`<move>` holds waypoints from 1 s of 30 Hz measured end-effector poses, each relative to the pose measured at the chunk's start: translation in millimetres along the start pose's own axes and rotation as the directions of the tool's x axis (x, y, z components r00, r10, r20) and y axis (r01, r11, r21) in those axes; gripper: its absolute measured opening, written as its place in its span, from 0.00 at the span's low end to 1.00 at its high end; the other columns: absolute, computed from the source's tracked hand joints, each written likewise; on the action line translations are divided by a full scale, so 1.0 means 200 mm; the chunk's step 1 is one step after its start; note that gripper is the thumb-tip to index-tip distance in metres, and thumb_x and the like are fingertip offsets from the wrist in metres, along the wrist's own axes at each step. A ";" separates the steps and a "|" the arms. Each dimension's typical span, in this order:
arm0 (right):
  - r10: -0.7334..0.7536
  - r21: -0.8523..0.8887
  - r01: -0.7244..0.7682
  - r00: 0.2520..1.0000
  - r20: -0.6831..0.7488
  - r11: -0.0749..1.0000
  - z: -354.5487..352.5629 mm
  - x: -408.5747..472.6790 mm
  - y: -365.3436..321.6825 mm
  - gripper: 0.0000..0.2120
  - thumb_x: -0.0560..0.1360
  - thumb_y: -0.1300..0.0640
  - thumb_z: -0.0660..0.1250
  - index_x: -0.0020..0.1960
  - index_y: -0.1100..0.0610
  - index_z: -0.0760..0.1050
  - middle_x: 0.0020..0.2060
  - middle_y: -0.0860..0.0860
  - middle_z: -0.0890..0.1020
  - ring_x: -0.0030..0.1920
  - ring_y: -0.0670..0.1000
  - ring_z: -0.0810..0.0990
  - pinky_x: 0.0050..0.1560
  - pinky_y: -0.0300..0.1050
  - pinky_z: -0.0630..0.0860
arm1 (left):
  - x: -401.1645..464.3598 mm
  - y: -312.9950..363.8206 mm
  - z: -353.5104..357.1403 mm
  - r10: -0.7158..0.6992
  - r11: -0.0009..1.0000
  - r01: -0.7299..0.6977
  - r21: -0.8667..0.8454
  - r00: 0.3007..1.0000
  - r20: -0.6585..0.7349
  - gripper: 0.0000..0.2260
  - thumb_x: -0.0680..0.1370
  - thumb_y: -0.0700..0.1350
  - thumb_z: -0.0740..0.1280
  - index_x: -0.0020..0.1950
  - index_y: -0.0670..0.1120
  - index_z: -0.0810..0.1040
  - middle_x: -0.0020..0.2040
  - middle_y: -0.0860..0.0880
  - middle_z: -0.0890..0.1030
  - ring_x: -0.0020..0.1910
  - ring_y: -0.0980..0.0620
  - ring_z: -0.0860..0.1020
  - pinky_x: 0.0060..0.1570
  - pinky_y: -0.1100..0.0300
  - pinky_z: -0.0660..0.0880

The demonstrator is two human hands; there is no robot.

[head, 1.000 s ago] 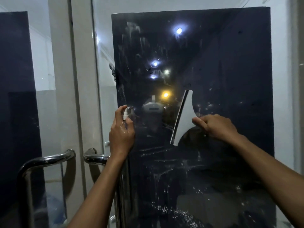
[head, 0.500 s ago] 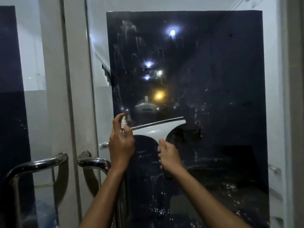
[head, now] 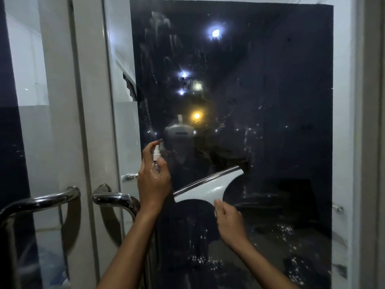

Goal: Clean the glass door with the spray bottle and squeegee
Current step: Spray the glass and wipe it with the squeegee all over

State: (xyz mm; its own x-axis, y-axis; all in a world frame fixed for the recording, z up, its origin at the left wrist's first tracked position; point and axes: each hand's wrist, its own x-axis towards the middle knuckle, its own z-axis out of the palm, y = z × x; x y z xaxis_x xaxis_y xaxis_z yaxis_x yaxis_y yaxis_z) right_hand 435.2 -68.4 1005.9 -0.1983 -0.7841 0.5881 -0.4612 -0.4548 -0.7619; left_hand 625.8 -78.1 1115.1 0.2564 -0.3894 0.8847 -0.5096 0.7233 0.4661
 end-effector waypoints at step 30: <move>-0.162 -0.747 0.522 0.849 0.503 0.412 -0.81 0.55 -0.08 0.43 0.68 0.20 0.31 0.47 0.42 0.79 0.34 0.42 0.79 0.33 0.43 0.76 0.39 0.46 0.72 | -0.12 0.05 0.08 -0.043 0.998 0.042 0.043 0.999 0.023 0.17 0.82 0.51 0.54 0.71 0.59 0.65 0.51 0.47 0.80 0.41 0.55 0.79 0.35 0.59 0.72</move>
State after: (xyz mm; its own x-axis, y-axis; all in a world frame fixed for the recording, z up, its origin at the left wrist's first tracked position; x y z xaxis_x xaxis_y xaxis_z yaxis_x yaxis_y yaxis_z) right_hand 280.9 -79.9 1127.2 0.3415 -0.8045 0.4860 -0.9396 -0.2809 0.1954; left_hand 602.0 -71.2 1098.6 0.2594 -0.4333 0.8631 -0.5328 0.6812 0.5021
